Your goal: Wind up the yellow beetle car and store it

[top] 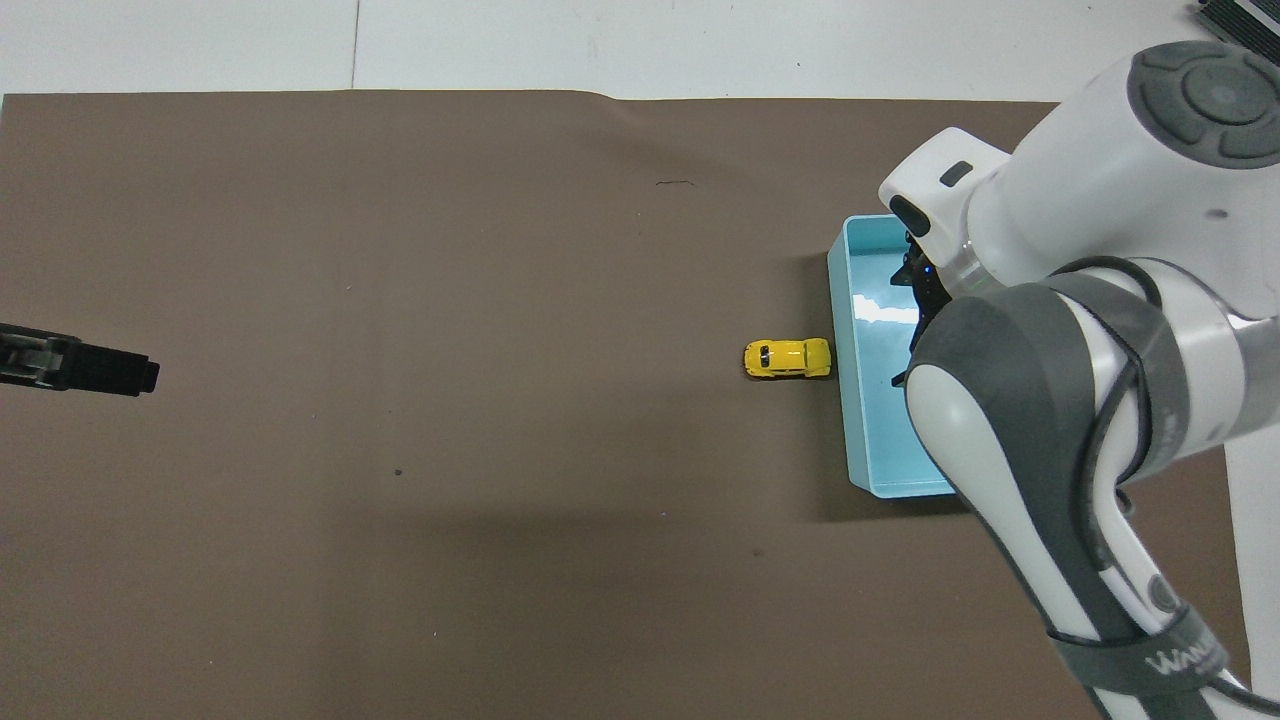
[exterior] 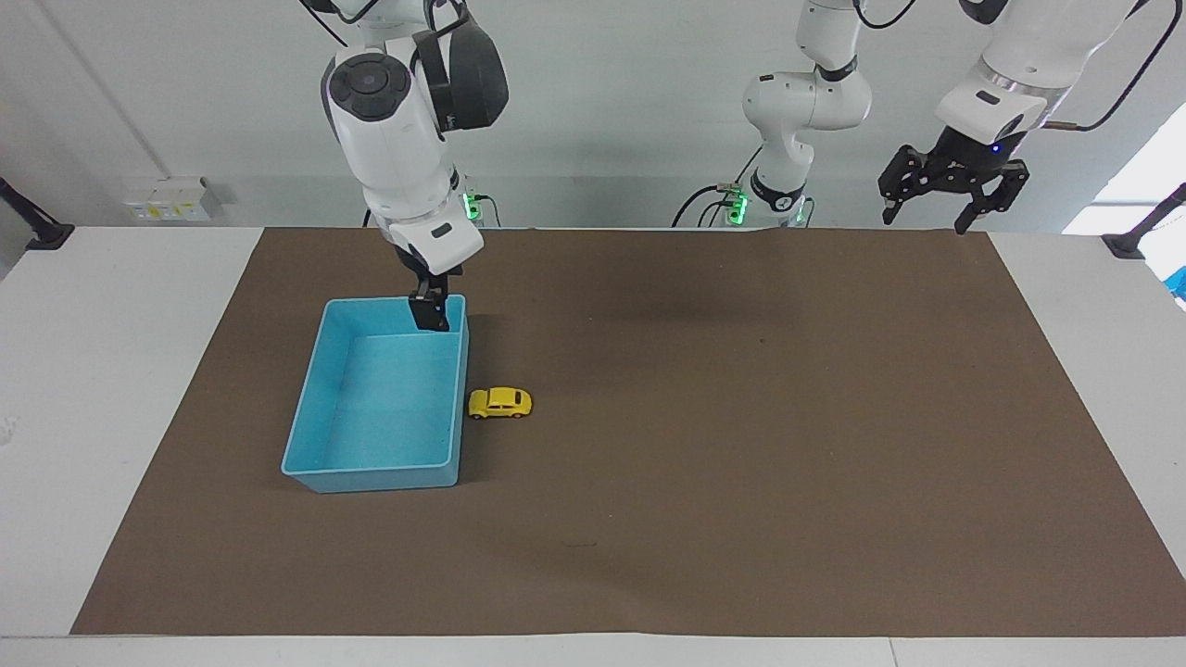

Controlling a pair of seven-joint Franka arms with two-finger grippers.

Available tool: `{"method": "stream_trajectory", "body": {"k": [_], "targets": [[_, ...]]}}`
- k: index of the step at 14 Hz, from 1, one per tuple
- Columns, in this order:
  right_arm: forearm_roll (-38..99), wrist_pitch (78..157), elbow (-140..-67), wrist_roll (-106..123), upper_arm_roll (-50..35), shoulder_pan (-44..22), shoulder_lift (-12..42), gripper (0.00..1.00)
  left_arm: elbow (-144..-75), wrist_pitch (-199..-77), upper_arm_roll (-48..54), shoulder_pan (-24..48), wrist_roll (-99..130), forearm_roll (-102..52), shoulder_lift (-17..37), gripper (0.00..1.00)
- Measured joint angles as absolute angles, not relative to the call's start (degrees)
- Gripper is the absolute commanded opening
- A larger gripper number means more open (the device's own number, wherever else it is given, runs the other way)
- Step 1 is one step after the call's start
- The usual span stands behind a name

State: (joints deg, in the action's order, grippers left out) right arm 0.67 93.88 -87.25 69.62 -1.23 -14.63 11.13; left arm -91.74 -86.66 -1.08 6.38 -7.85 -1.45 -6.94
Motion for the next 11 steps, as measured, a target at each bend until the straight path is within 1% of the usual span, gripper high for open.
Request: {"method": "stream_trajectory", "body": {"k": [5, 8, 11], "targets": [[0.67, 98.42, -87.81, 69.62, -1.24, -16.13, 14.03, 1.0, -90.79, -85.4, -1.14, 6.31, -7.85, -1.45, -6.81, 1.0], [0.67, 100.59, -89.4, 69.62, -1.24, -16.84, 14.91, 1.0, -90.79, -85.03, -1.14, 6.29, -7.85, -1.45, -6.79, 1.0], [0.67, 104.86, -92.33, 69.62, -1.24, -17.03, 15.67, 1.0, -90.79, -84.92, -1.14, 6.29, -7.85, -1.45, -6.79, 1.0]]}}
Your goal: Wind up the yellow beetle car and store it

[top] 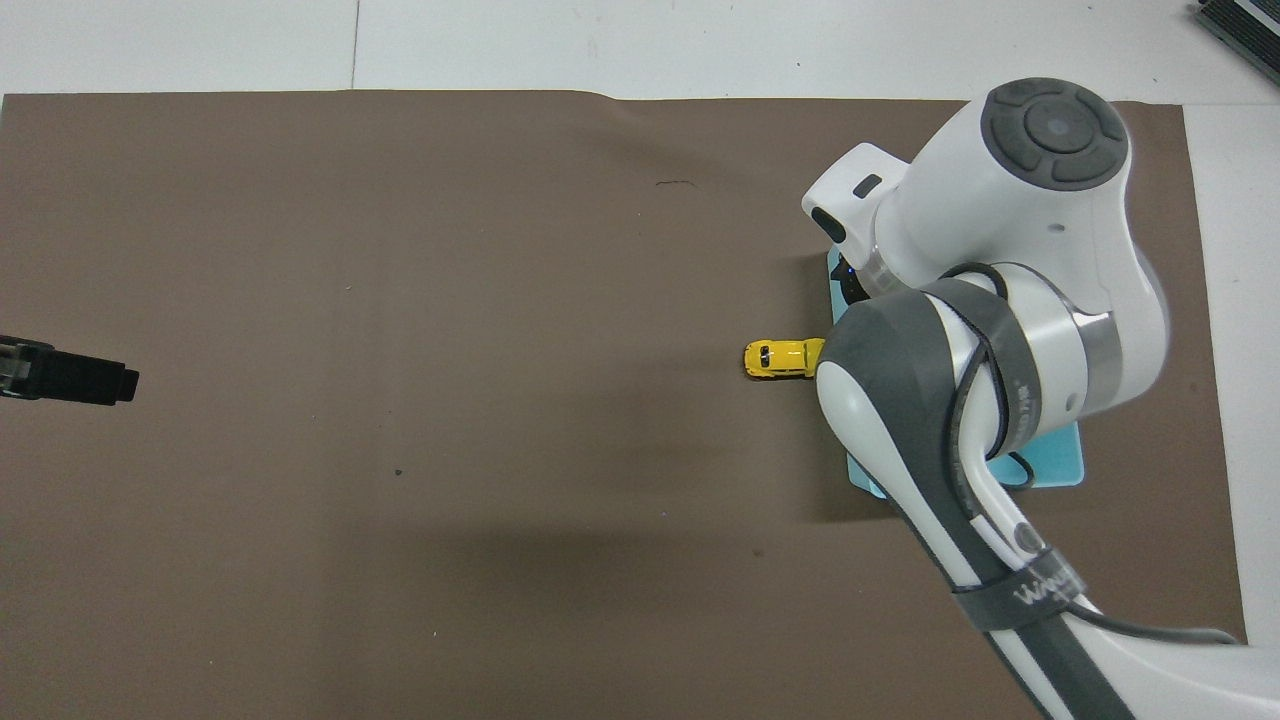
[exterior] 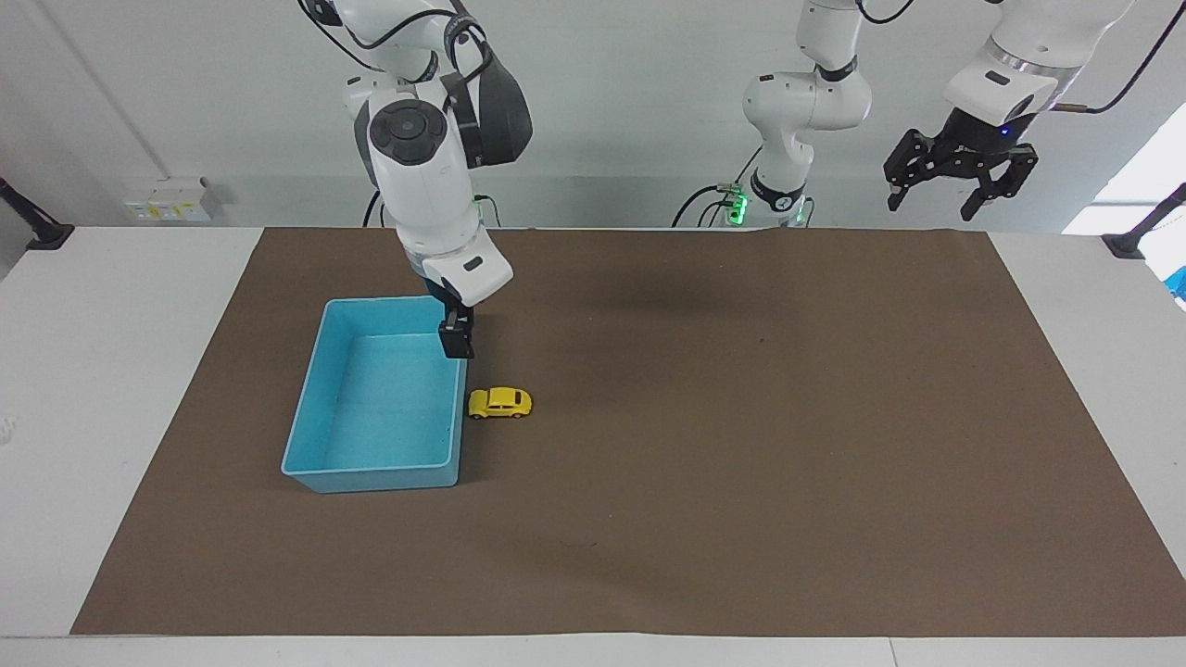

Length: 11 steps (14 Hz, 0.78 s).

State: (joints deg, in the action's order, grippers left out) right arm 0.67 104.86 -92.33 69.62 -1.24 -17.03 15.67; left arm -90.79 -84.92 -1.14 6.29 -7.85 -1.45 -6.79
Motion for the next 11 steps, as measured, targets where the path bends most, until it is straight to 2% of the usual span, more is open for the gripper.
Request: {"method": "stream_trajectory", "body": {"k": [6, 11], "targets": [[0.63, 109.89, -96.41, 71.5, -1.12, -16.98, 15.74, 1.0, -90.79, -84.57, -1.25, 4.65, -11.63, -1.41, -6.8, 1.0], [0.63, 116.98, -102.39, 71.62, -1.14, -17.0, 15.93, 1.0, -90.79, -84.57, -1.15, 3.86, -12.28, -1.41, -6.8, 1.0]]}}
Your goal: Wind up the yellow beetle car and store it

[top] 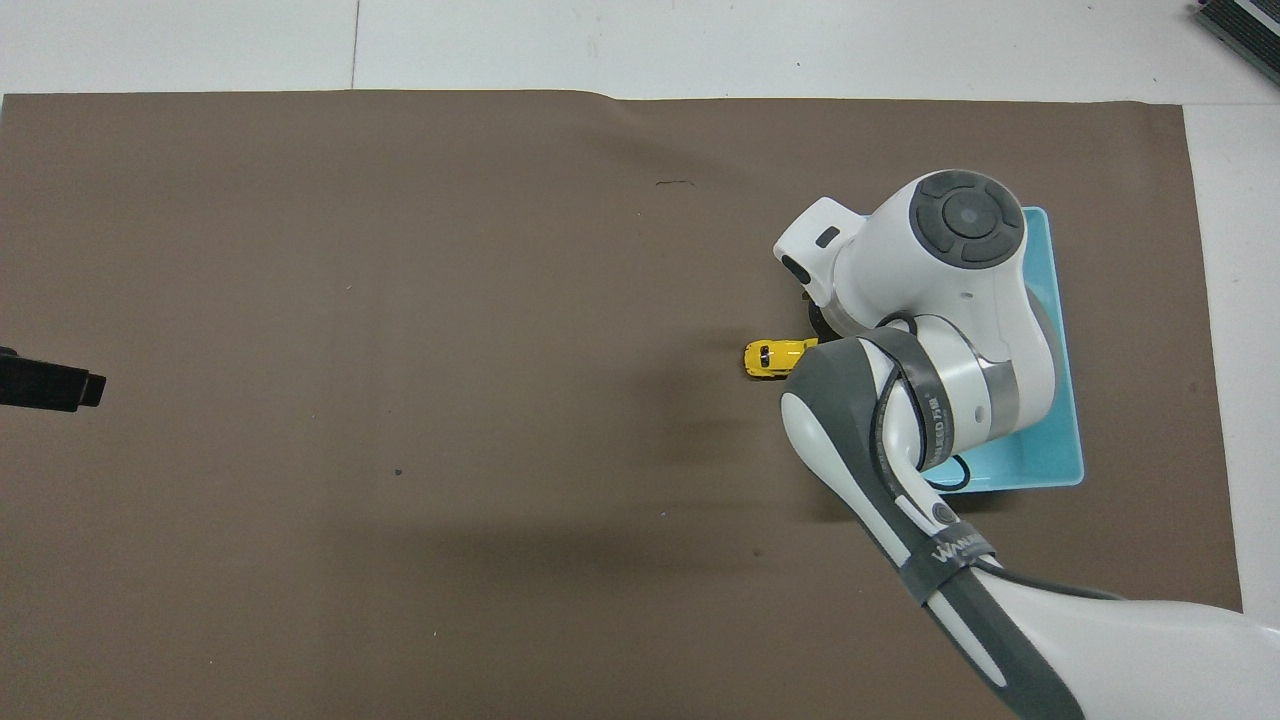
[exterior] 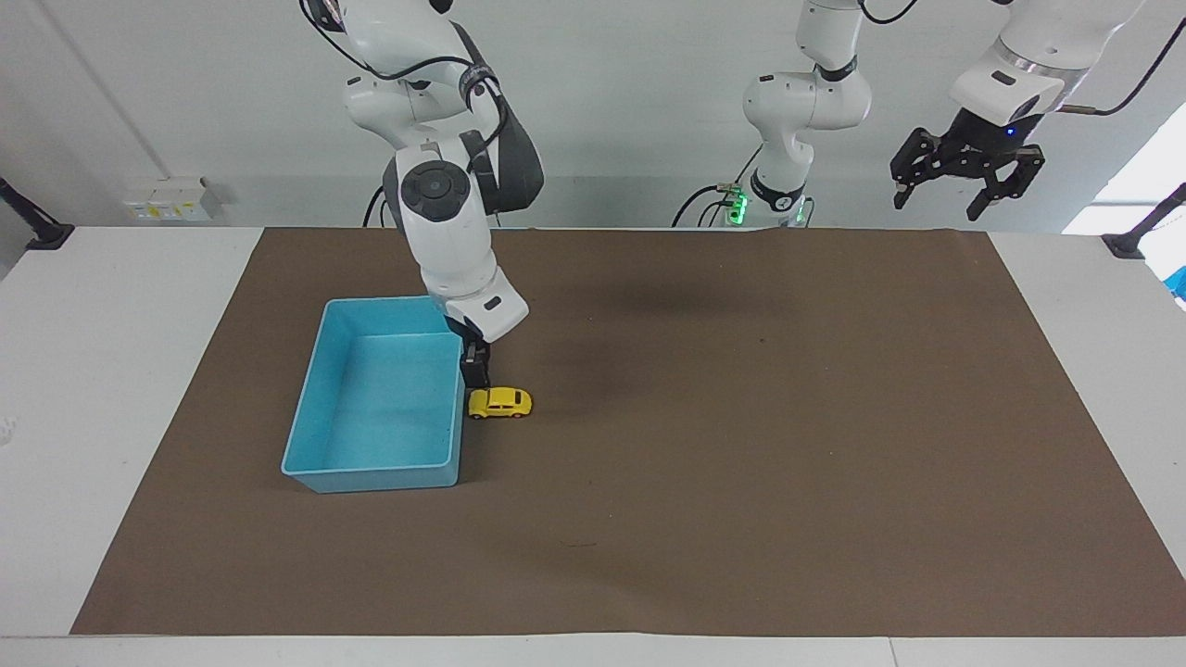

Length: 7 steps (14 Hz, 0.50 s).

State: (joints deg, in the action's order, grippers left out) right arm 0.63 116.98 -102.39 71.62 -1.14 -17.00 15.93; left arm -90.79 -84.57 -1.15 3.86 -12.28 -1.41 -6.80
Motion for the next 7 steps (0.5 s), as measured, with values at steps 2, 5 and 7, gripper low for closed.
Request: {"method": "stream_trajectory", "body": {"k": [2, 5, 7], "targets": [[0.63, 117.87, -103.37, 71.62, -1.12, -16.98, 15.98, 1.0, -90.79, -84.57, -1.08, 3.86, -12.31, -1.41, -6.8, 1.0], [0.63, 122.43, -106.14, 71.62, -1.13, -17.0, 17.16, 1.0, -90.78, -84.57, -1.02, 3.86, -12.33, -1.41, -6.79, 1.0], [0.63, 126.53, -108.54, 71.62, -1.17, -17.05, 17.88, 1.0, -90.78, -84.57, -0.9, 3.86, -12.1, -1.41, -6.62, 1.0]]}}
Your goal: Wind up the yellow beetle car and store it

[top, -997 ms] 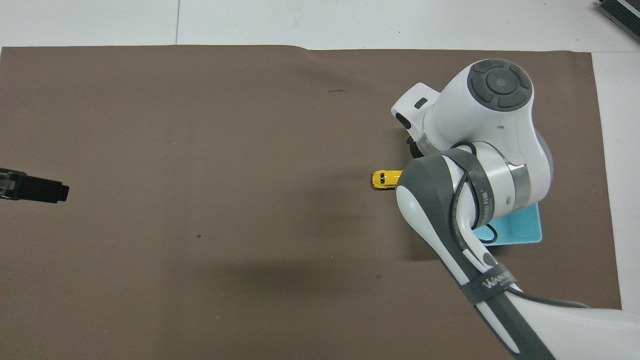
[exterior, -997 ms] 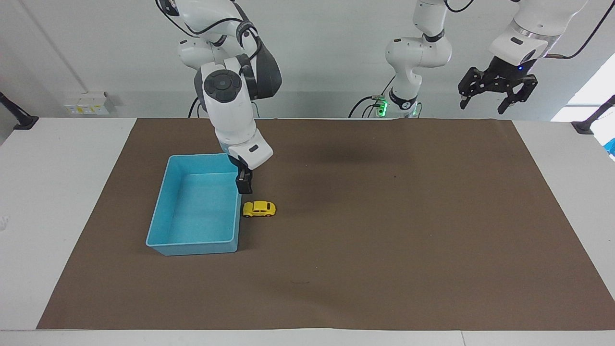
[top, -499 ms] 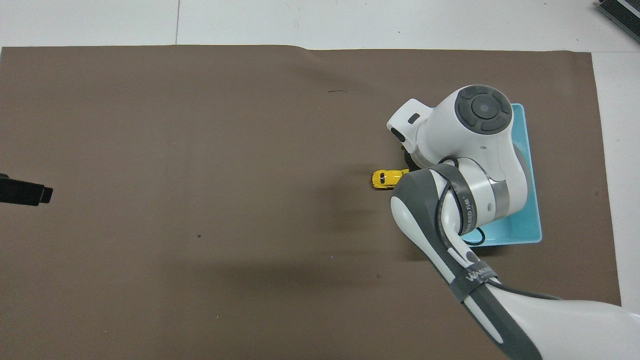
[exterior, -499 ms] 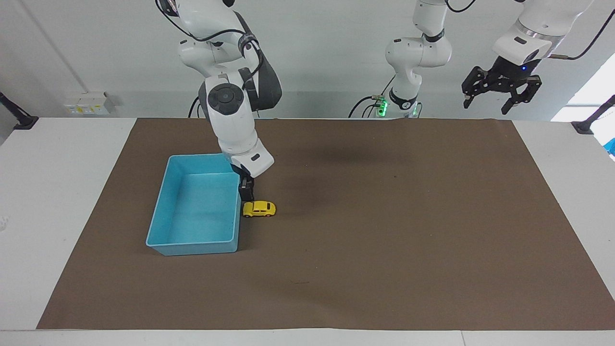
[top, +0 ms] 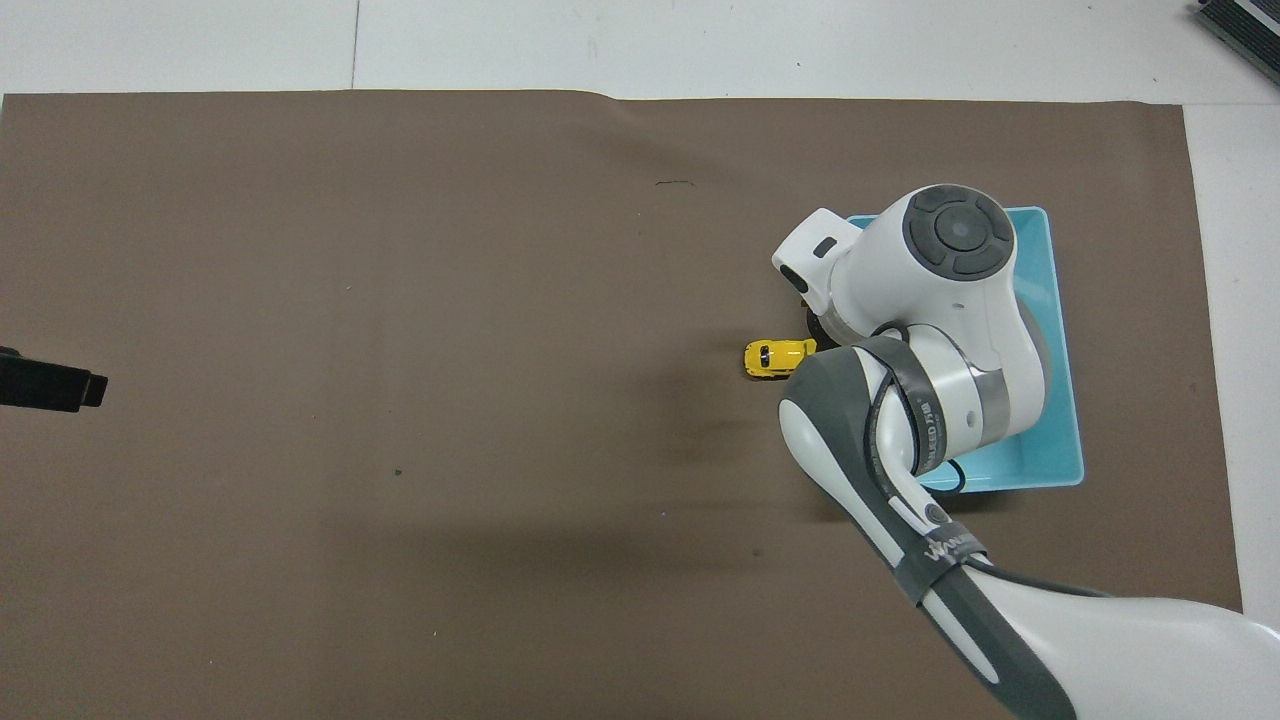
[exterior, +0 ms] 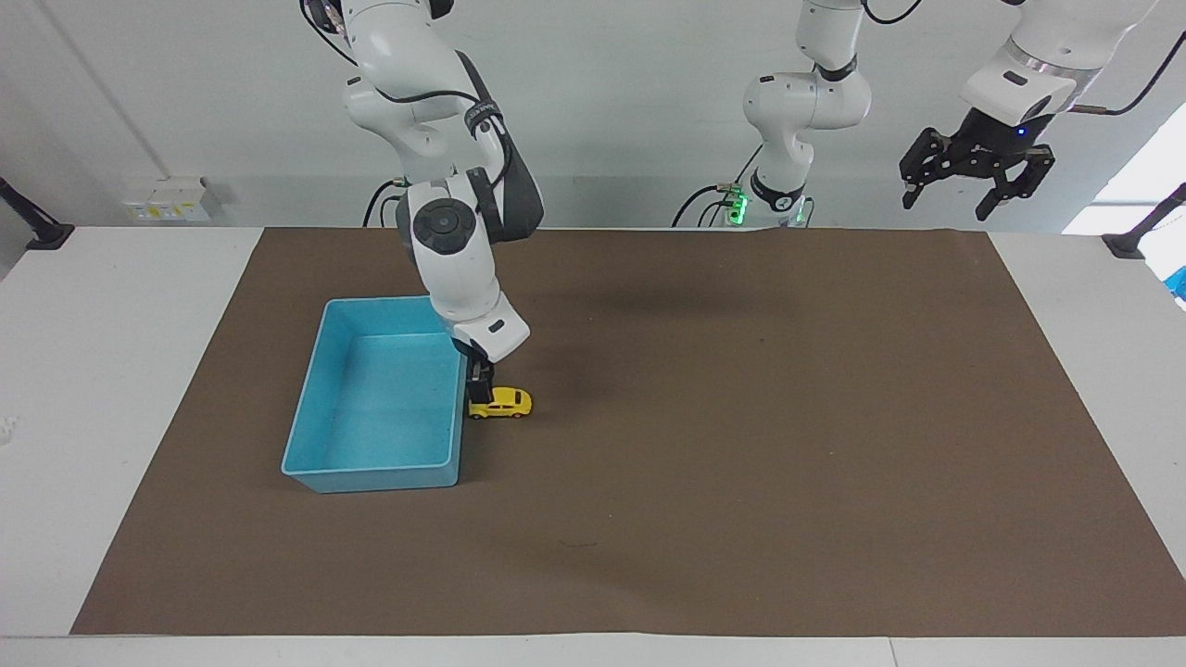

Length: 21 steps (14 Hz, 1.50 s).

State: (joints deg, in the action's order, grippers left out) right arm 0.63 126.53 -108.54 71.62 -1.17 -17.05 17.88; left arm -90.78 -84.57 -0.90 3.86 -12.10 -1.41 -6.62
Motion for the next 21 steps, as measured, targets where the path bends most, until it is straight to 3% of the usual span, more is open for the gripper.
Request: {"method": "stream_trajectory", "body": {"k": [9, 12, 13, 14, 16, 21], "targets": [[0.63, 132.33, -111.68, 71.62, -1.22, -18.67, 19.25, 0.99, -90.78, -84.57, -0.43, 3.86, -10.76, -1.41, -6.4, 1.0], [0.63, 133.76, -112.63, 71.62, -1.16, -18.66, 19.61, 0.74, -90.78, -84.57, -0.55, 3.86, -10.59, -1.41, -6.4, 1.0], [0.63, 133.91, -112.81, 71.62, -1.14, -18.66, 19.63, 0.6, -90.78, -84.55, -0.73, 3.84, -10.56, -1.41, -6.4, 1.0], [0.63, 133.97, -112.9, 71.62, -1.15, -18.66, 19.65, 0.19, -90.78, -84.53, -0.88, 3.79, -10.56, -1.41, -6.4, 1.0], [0.63, 134.21, -112.88, 71.61, -1.13, -18.65, 19.64, 0.0, -90.78, -84.51, -0.97, 3.7, -10.56, -1.41, -6.4, 1.0], [0.52, 131.3, -111.24, 71.55, -1.08, -18.64, 19.6, 0.0, -90.78, -84.48, -0.94, 3.68, -10.55, -1.41, -6.4, 1.0]]}}
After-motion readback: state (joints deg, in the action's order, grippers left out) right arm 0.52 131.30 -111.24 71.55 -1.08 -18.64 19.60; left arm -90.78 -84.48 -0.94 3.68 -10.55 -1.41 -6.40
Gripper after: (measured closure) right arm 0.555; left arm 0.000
